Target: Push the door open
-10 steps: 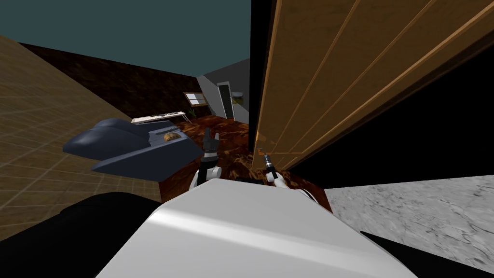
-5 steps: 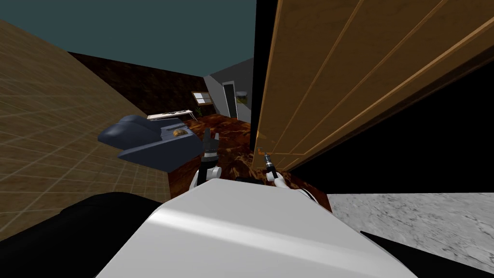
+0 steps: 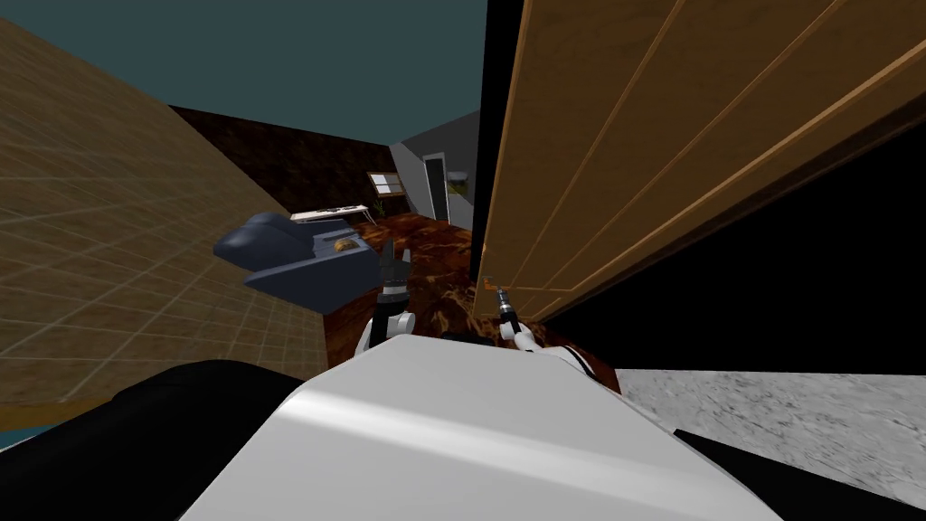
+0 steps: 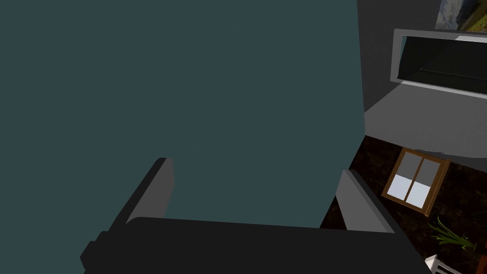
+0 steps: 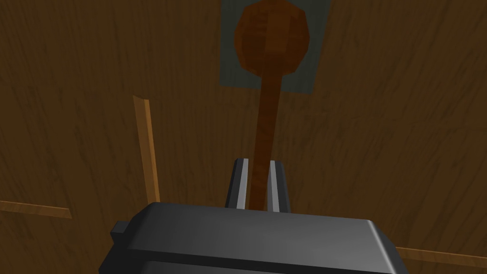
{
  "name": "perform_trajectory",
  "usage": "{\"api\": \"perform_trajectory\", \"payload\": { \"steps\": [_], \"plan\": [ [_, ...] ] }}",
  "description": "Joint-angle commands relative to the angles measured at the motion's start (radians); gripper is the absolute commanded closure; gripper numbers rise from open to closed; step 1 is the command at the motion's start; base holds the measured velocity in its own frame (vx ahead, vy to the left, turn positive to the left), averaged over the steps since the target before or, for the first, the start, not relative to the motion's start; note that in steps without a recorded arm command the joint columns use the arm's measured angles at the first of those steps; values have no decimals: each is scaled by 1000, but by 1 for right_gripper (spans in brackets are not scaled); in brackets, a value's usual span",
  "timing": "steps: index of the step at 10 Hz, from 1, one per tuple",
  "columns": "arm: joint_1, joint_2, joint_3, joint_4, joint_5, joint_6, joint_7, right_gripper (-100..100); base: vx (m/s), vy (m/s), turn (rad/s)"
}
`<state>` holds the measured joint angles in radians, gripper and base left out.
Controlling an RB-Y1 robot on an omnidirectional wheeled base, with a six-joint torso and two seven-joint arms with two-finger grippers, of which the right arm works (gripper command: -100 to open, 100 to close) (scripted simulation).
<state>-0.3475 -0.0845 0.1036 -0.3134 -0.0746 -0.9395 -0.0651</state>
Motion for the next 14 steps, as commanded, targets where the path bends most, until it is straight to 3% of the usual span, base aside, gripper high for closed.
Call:
{"api": "perform_trajectory", "payload": {
  "steps": [1, 4, 6, 14],
  "plan": [
    [46, -12, 2, -50, 0, 50, 3, 100, -62, -71, 15],
    [46, -12, 2, -94, 0, 50, 3, 100, -8, 1, -22],
    [46, -12, 2, -94, 0, 50, 3, 100, 11, 1, -9],
    [40, -3, 5, -87, -99, 47, 74, 100, -149, -111, 251]
  ]
}}
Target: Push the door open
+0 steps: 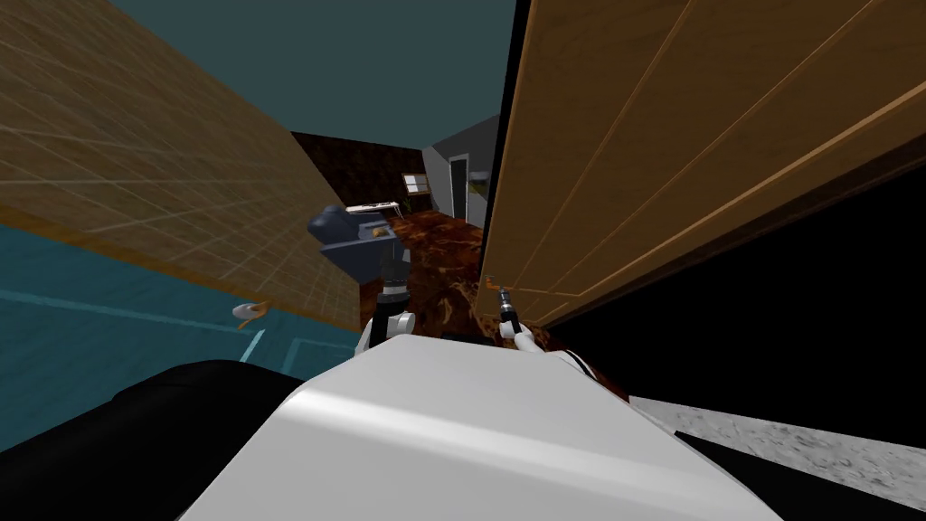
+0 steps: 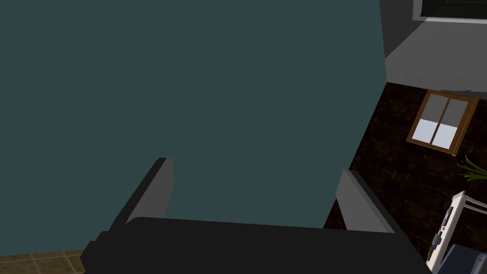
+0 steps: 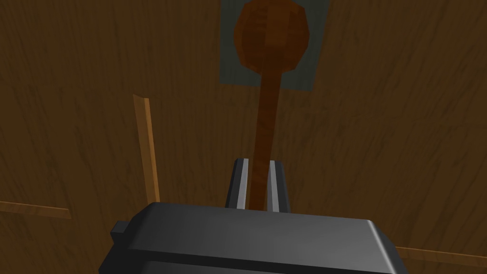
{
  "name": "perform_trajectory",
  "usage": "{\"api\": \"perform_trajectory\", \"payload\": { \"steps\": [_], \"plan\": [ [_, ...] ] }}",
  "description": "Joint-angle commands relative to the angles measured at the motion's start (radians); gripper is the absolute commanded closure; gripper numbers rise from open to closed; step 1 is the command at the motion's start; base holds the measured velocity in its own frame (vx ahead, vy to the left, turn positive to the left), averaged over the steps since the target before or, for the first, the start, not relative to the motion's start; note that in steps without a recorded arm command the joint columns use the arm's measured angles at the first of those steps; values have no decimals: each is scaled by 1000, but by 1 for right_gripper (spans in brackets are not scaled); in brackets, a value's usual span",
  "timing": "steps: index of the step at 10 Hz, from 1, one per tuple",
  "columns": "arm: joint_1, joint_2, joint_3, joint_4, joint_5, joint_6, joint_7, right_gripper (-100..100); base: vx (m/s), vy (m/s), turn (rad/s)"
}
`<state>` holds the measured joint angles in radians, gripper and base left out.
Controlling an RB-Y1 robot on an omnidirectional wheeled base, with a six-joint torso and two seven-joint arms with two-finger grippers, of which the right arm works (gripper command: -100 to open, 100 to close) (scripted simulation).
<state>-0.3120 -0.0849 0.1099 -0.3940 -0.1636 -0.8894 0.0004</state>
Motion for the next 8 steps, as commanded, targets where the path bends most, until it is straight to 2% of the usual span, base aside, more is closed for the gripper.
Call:
{"api": "perform_trajectory", "payload": {
  "steps": [1, 5, 7, 8],
  "plan": [
    [4, 0, -1, -5, -26, -3, 20, 100, -204, -137, 310],
    [0, 12, 1, -1, -83, -5, 62, 100, -232, -105, 299],
    [-1, 20, 2, 1, -109, -6, 80, 100, -225, -67, 265],
    [-2, 22, 2, 1, -114, -6, 84, 100, -198, -74, 150]
  ]
}}
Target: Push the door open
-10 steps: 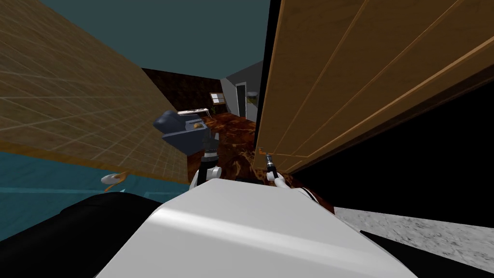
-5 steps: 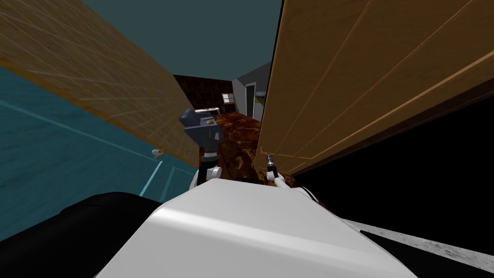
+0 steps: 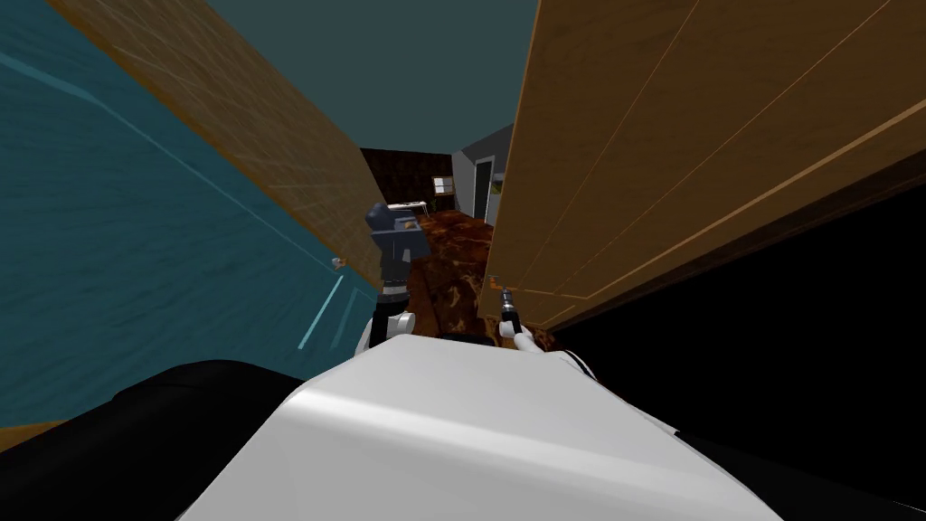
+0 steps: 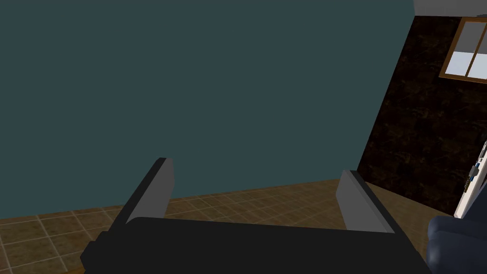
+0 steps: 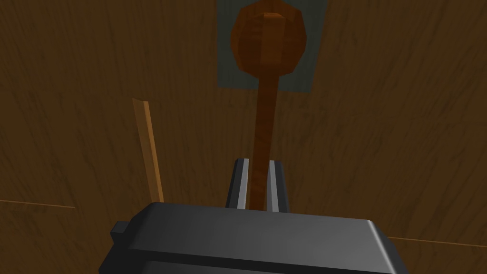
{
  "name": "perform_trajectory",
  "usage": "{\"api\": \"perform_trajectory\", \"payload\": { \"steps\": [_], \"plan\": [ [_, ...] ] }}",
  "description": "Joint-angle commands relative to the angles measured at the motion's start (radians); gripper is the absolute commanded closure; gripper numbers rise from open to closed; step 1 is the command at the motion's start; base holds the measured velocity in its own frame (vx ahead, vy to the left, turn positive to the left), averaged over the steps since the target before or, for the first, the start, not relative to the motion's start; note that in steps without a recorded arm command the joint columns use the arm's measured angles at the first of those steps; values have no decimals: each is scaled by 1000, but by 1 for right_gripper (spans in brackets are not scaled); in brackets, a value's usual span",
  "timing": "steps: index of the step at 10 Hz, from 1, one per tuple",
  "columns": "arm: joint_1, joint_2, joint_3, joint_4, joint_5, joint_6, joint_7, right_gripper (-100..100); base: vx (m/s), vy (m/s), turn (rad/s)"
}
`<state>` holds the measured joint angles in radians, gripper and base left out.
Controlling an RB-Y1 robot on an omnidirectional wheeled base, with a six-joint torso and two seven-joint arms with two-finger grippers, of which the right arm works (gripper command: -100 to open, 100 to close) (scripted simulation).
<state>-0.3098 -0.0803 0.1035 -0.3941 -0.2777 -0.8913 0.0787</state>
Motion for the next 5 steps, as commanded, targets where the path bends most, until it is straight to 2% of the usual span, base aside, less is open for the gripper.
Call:
{"api": "perform_trajectory", "payload": {
  "steps": [1, 2, 4, 5],
  "plan": [
    [-4, 21, 8, 2, -11, -4, 14, 100, -183, -74, 172],
    [-4, 21, 8, 2, -11, -4, 14, 100, -109, -55, 78],
    [-4, 21, 8, 2, -11, -4, 14, 100, -7, -6, -6],
    [-5, 25, 9, 3, -21, -4, 21, 100, -45, -13, 137]
  ]
}}
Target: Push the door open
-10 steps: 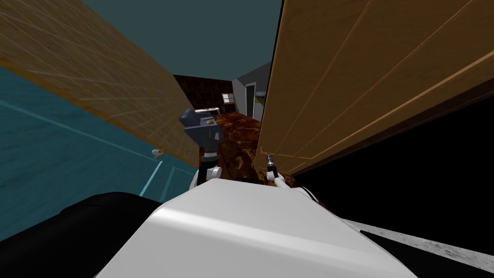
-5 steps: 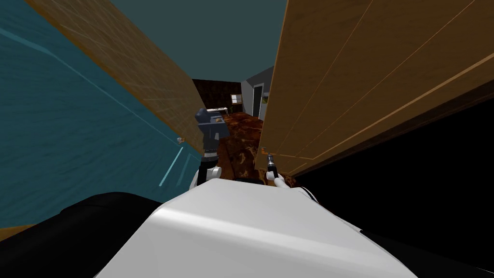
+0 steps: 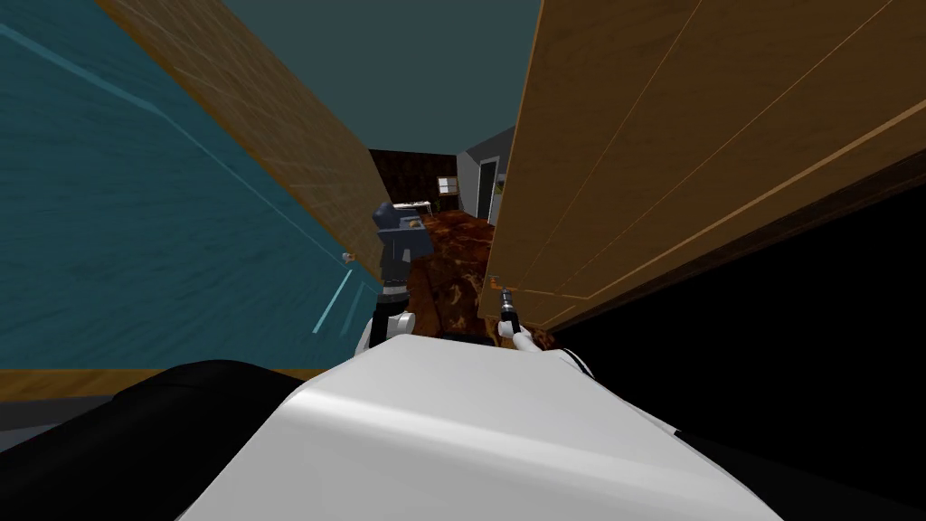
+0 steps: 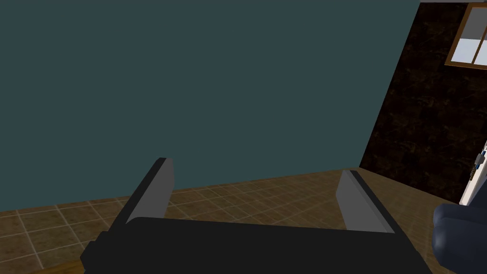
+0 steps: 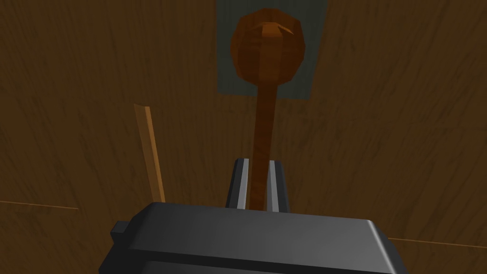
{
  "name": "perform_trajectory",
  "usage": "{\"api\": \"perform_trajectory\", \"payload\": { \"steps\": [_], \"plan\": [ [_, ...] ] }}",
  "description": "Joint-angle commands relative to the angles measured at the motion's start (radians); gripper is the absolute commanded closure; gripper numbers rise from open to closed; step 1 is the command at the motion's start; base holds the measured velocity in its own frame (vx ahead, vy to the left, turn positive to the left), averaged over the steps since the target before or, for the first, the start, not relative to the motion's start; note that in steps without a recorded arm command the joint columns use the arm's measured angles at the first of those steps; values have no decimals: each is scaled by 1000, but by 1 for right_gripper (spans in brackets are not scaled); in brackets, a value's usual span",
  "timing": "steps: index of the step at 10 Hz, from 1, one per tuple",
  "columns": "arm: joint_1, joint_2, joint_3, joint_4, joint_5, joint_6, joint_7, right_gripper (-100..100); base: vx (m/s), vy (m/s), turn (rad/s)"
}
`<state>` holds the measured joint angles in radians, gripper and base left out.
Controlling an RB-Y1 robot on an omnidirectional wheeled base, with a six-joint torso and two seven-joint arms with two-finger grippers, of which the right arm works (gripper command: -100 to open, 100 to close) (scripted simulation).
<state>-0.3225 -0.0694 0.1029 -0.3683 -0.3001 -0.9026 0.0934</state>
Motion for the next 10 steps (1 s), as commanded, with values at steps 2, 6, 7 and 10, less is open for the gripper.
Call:
{"api": "perform_trajectory", "payload": {
  "steps": [2, 6, 7, 10],
  "plan": [
    [7, 21, 10, -22, -15, 6, 18, 100, -165, -66, 222],
    [11, 18, 2, -27, -32, 10, 31, 100, -127, -63, 86],
    [18, 5, 32, -36, -10, 12, 1, 100, -68, -19, -111],
    [27, -13, 79, -55, 25, 16, -47, 100, -89, -8, -100]
  ]
}}
